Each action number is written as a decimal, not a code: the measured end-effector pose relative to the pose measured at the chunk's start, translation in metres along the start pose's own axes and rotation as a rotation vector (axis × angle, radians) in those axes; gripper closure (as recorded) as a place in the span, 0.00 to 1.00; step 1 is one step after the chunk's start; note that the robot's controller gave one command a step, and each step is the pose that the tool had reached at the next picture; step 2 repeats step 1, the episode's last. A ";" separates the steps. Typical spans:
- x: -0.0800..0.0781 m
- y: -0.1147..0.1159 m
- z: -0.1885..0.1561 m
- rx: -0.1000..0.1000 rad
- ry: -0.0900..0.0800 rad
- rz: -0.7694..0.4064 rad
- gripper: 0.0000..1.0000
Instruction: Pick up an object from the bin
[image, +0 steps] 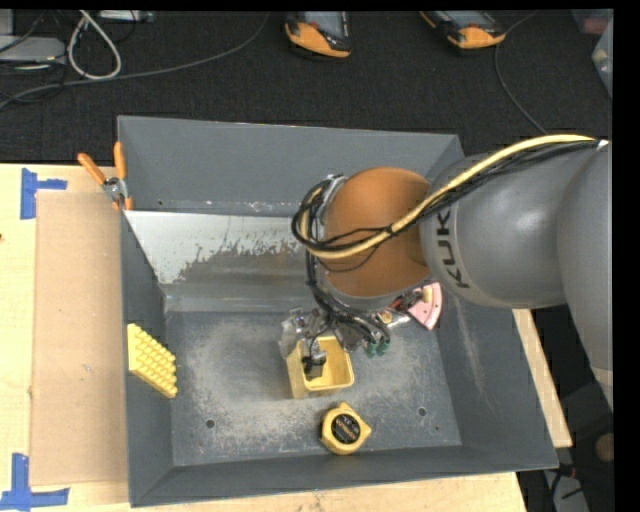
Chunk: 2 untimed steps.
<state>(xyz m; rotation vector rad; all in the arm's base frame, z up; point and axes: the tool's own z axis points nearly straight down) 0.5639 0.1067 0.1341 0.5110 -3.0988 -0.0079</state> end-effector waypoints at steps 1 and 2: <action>-0.001 0.000 -0.041 0.001 -0.004 0.000 1.00; -0.001 0.000 -0.041 0.001 -0.004 0.000 1.00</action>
Offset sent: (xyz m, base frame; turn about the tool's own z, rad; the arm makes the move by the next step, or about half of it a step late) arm 0.0009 0.0004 0.0651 -0.0007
